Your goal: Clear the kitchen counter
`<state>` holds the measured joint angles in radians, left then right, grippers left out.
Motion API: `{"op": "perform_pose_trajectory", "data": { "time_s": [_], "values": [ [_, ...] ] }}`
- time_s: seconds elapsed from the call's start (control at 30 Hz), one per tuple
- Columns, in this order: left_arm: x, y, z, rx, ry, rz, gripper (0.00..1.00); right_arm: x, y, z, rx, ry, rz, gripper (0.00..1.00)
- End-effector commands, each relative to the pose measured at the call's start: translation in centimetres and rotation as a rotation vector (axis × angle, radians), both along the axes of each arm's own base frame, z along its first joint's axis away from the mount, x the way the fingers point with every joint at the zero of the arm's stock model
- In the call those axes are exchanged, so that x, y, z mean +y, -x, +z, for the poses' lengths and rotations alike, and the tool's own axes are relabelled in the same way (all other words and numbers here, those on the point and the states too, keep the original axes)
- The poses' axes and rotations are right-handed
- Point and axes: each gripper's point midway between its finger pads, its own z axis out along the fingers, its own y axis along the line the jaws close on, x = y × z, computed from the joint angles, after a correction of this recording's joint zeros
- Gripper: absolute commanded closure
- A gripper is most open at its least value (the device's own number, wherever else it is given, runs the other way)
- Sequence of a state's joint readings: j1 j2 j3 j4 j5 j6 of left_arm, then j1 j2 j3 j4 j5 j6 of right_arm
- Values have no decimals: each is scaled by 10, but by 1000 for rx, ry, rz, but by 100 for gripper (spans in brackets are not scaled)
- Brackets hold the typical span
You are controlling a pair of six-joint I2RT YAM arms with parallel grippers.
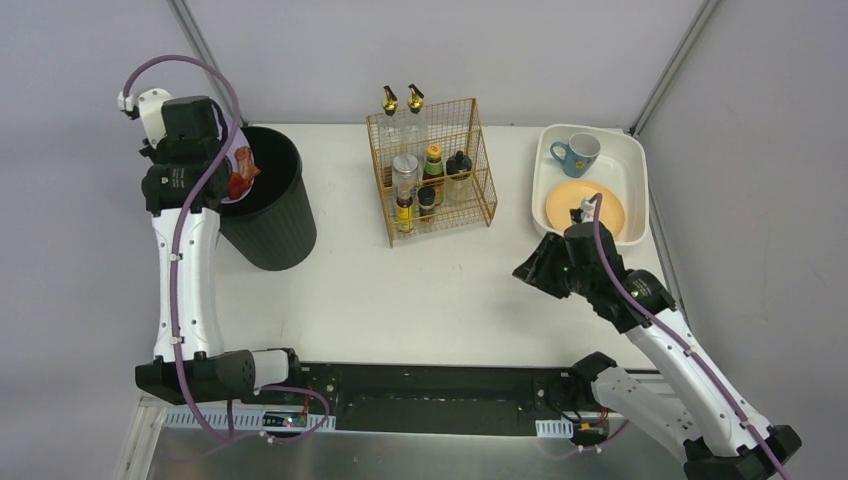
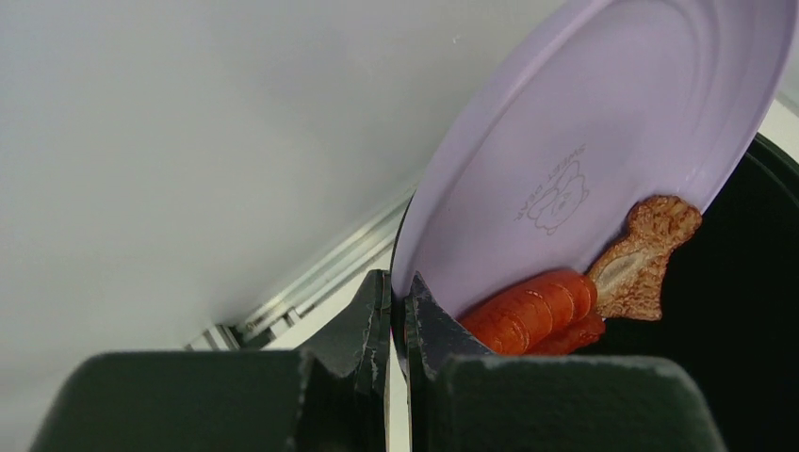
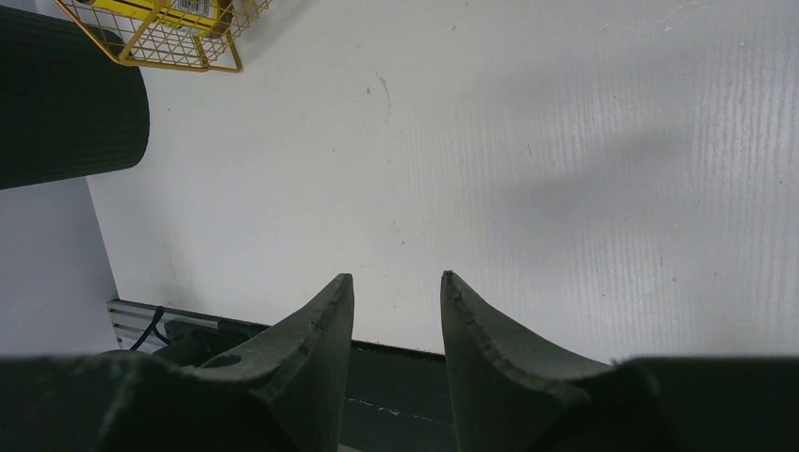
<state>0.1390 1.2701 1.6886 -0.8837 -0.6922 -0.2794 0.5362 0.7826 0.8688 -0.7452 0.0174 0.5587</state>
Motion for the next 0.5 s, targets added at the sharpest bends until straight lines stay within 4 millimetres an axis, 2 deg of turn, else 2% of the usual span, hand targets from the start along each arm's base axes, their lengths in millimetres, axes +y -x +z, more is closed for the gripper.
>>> {"op": "perform_pose_trajectory", "data": {
  "time_s": [0.0,0.37,0.47],
  "values": [
    [5,5,46,-107,-195,54,100,2,-1,3,-19,-24,-3,58],
    [-22,-15,61,-7,-450,-13,100,10,3,2,-2,-62,31,58],
    [-32,-19,71,32,-550,-5,100,12,3,1,6,-65,35,58]
  ]
}}
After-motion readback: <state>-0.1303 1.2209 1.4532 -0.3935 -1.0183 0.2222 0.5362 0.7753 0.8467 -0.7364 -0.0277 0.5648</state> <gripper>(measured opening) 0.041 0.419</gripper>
